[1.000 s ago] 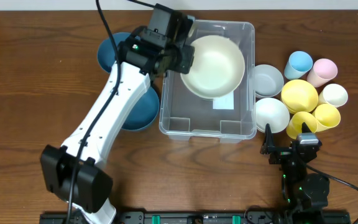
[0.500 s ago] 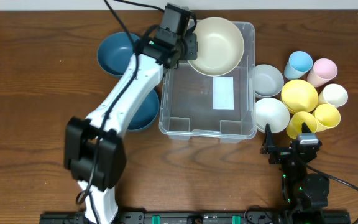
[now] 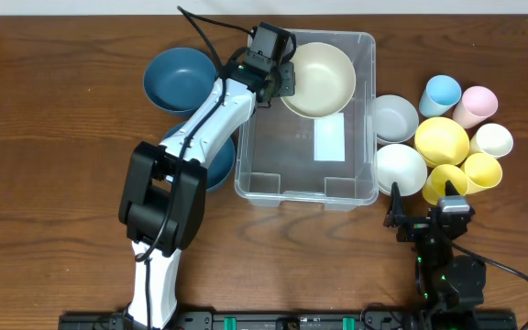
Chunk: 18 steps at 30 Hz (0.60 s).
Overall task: Pack container
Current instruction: 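Carry the cream bowl over the clear container with the left gripper, then lower the cream bowl into the container and release it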
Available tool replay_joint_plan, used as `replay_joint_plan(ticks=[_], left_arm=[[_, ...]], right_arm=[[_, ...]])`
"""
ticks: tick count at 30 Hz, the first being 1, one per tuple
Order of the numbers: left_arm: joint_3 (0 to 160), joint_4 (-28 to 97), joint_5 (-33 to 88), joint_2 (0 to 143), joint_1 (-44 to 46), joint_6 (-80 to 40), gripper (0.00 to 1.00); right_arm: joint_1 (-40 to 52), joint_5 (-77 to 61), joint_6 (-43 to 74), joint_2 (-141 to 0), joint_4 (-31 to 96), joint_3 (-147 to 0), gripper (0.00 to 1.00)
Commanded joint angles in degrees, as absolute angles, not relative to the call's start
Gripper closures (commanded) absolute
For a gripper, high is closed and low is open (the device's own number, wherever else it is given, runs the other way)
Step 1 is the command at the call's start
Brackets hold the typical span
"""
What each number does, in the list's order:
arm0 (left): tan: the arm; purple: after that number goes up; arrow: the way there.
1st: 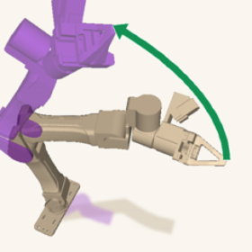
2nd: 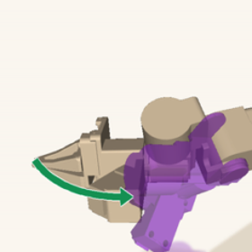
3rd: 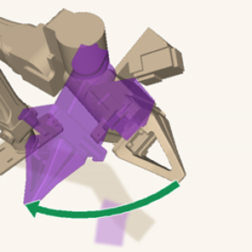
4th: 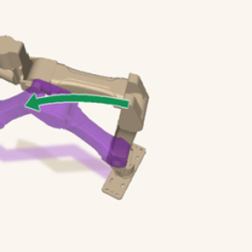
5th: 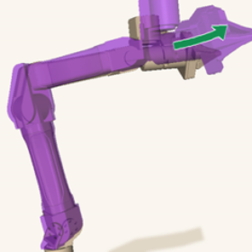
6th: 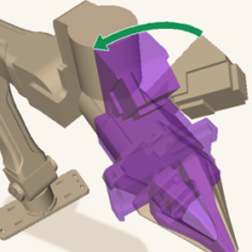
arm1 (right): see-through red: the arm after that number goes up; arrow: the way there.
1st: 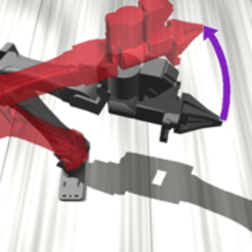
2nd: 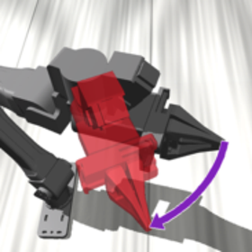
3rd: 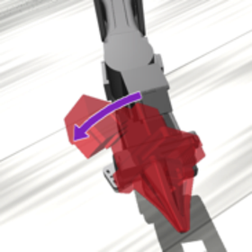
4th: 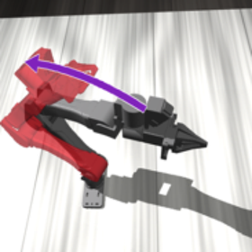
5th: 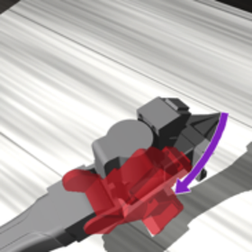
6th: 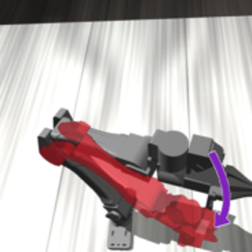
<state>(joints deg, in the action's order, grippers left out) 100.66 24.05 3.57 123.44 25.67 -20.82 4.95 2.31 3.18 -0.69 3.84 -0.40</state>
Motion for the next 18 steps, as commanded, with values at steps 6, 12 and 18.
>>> replay_joint_plan(ticks=[6,12,18], left_arm=[[102.0,23.2,2.3,123.6,25.8,-18.8,0.57],[102.0,24.0,2.3,119.6,25.8,-15.0,0.53],[102.0,30.6,2.2,109.2,25.5,-13.3,0.54]], right_arm=[[4.3,2.3,2.5,-0.3,4.1,-0.3,0.01],[4.3,2.3,2.5,-0.3,4.1,-0.3,0.01],[4.3,2.3,2.5,-0.3,4.1,-0.3,0.01]])
